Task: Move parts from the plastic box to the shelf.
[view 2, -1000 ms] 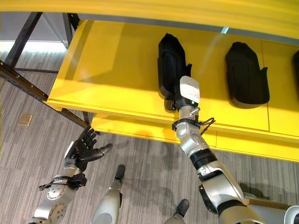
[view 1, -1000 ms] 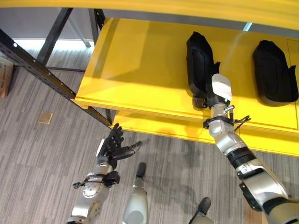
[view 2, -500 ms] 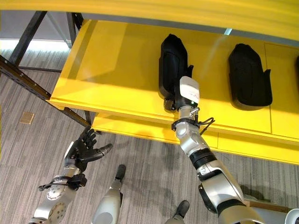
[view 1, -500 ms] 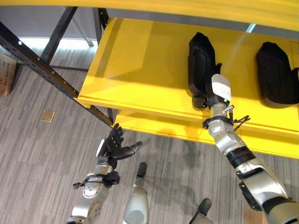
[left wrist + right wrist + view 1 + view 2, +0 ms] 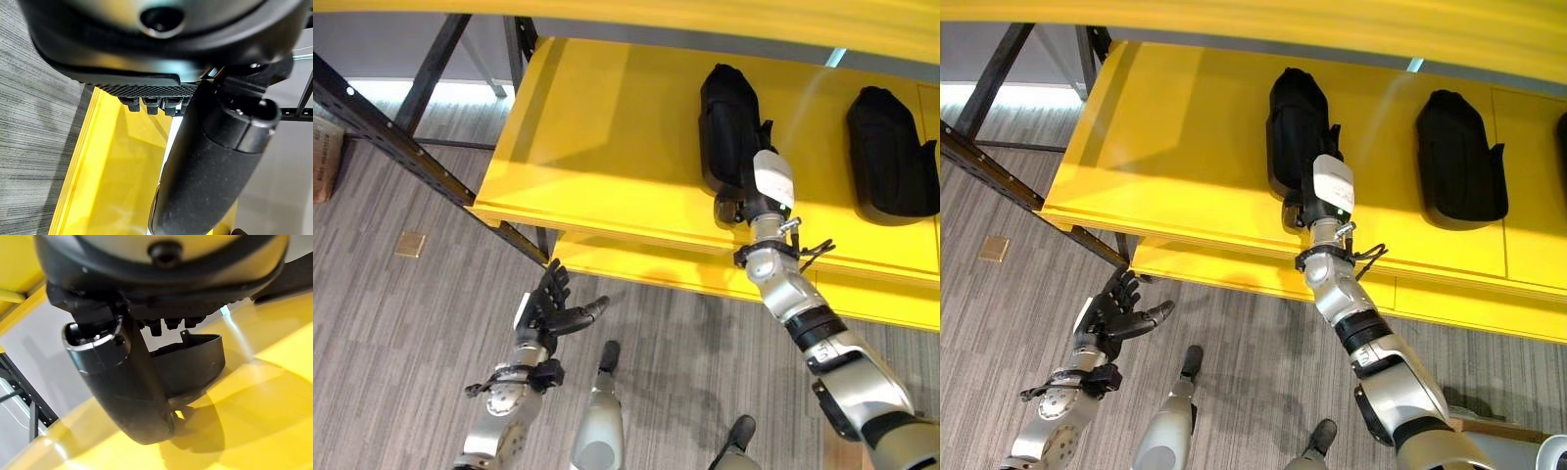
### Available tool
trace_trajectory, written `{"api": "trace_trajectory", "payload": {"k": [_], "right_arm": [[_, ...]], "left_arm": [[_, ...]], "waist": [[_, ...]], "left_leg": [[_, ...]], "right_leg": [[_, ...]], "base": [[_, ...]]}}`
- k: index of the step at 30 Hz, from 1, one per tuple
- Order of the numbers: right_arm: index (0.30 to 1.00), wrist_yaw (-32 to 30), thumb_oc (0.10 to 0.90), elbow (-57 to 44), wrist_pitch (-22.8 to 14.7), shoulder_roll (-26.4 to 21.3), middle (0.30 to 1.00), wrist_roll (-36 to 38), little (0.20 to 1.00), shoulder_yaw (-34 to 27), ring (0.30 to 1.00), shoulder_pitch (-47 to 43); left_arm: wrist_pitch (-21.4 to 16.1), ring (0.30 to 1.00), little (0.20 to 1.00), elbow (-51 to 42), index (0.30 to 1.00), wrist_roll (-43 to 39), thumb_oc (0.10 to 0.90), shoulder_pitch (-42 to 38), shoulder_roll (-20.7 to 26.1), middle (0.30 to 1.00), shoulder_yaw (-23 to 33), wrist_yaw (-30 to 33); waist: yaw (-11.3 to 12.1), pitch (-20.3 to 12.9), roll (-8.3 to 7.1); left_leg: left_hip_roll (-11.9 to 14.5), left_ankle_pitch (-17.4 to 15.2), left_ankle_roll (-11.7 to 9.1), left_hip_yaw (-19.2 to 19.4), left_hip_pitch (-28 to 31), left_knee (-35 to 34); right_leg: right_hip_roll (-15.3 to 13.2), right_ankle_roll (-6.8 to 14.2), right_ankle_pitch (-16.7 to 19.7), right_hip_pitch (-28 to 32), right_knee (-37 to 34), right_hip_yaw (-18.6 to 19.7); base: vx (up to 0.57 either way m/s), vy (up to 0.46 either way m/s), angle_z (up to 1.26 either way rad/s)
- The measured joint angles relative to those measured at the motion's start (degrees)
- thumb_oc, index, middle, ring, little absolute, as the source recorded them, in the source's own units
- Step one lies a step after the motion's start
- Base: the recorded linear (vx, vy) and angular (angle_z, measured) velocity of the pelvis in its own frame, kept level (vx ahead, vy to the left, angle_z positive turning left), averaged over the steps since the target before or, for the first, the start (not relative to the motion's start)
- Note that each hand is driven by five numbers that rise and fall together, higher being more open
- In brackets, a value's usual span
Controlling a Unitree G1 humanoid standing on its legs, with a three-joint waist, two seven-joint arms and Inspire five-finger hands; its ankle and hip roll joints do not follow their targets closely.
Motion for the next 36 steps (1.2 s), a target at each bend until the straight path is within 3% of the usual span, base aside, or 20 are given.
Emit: {"api": "trace_trajectory", "payload": {"k": [11,23,27,36], "right_arm": [[1.0,0.0,0.9,-14.4,-2.7,0.0,1.0,0.0,1.0,-0.3,1.0,2.3],[1.0,0.1,0.9,-21.1,-4.0,0.7,1.0,0.2,1.0,-0.5,1.0,6.5],[1.0,0.3,0.9,-23.7,-6.2,1.2,1.0,3.5,1.0,-1.5,1.0,9.2],[1.0,0.6,0.9,-25.3,-8.1,1.6,1.0,14.7,1.0,-4.2,1.0,15.3]], "left_arm": [[0.0,1.0,1.0,0.0,1.0,0.1,0.9,0.1,-0.8,1.0,0.3,1.1],[0.0,1.0,1.0,0.0,1.0,0.1,0.9,0.5,-1.1,1.0,0.4,1.3],[0.1,1.0,1.0,-0.1,1.0,0.2,0.9,0.4,-1.3,1.0,0.4,2.4],[0.2,1.0,1.0,-0.1,1.0,0.2,0.9,1.7,-1.3,1.0,0.5,2.4]], "waist": [[-0.3,0.2,-0.68],[-1.5,0.4,-1.09],[-2.8,0.4,-1.39],[-3.5,0.4,-1.81]], "left_leg": [[0.2,0.0,0.0,0.6,0.2,0.0],[0.3,-0.1,0.2,1.4,0.9,-0.1],[0.5,-0.2,0.2,1.8,1.2,-0.1],[0.7,-0.2,0.3,2.8,2.0,-0.2]], "right_leg": [[0.0,0.1,0.2,-0.3,0.0,0.7],[-0.1,0.0,0.3,-0.3,0.0,1.6],[-0.1,-0.1,0.5,-0.4,0.0,2.2],[-0.1,-0.3,0.6,-0.7,0.0,3.4]], "base": [[0.0,-0.001,-0.02],[0.0,-0.002,-0.02],[0.0,-0.008,-0.05],[0.0,-0.012,-0.06]]}}
